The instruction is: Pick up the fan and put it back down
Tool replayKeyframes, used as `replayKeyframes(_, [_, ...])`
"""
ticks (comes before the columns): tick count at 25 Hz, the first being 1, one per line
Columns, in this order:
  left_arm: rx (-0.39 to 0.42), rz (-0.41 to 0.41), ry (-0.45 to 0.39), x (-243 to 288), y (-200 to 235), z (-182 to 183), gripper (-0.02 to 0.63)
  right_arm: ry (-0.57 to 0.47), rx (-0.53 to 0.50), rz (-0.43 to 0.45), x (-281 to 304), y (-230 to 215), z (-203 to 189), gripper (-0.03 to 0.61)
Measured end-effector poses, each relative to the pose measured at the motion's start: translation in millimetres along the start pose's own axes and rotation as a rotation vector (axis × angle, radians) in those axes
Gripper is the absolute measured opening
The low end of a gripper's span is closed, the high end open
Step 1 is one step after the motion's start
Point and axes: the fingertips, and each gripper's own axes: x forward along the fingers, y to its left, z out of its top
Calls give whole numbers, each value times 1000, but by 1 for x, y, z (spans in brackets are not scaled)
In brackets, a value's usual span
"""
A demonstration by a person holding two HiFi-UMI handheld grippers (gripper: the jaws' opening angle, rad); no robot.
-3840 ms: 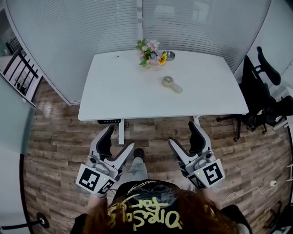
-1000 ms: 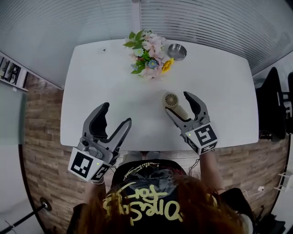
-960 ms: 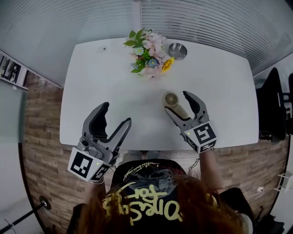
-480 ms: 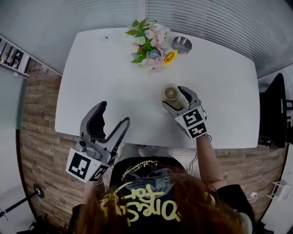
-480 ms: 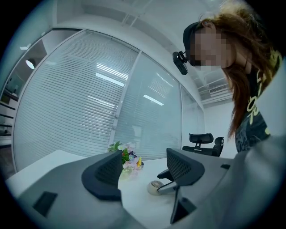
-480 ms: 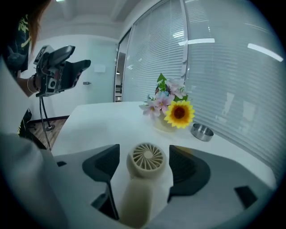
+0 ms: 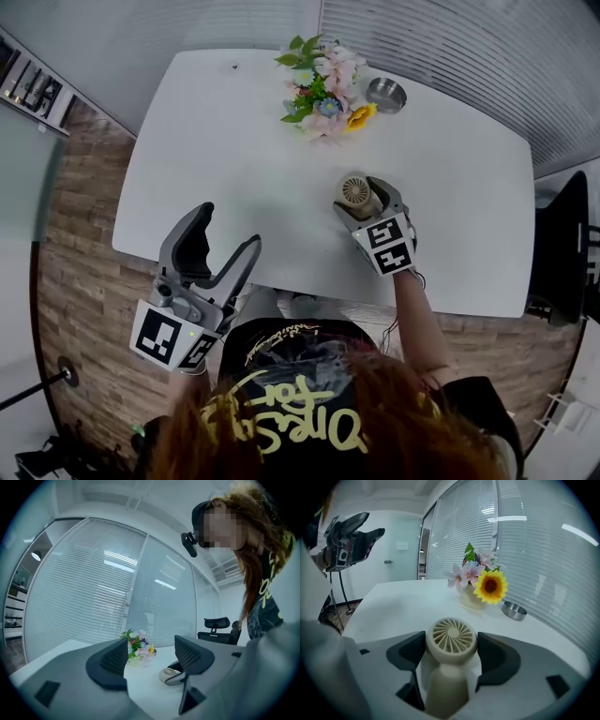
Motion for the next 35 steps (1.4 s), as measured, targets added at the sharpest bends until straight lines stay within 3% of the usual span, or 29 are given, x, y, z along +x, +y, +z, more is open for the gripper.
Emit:
replayKeyframes(6, [2,-17,12,3,6,-3,296,-68,50,-44,3,-6,5,327])
replayKeyframes(10, [11,-80,12,15,11,6,295,-57,57,-44,2,-4,4,327])
replayKeyframes(14, [7,-160,6,20,21,17,291,-81,85,-101,-5,-3,15,328])
replayKeyframes(35, [32,-352,-26,-1,110,50,278,-445,29,-388,-100,54,214,328])
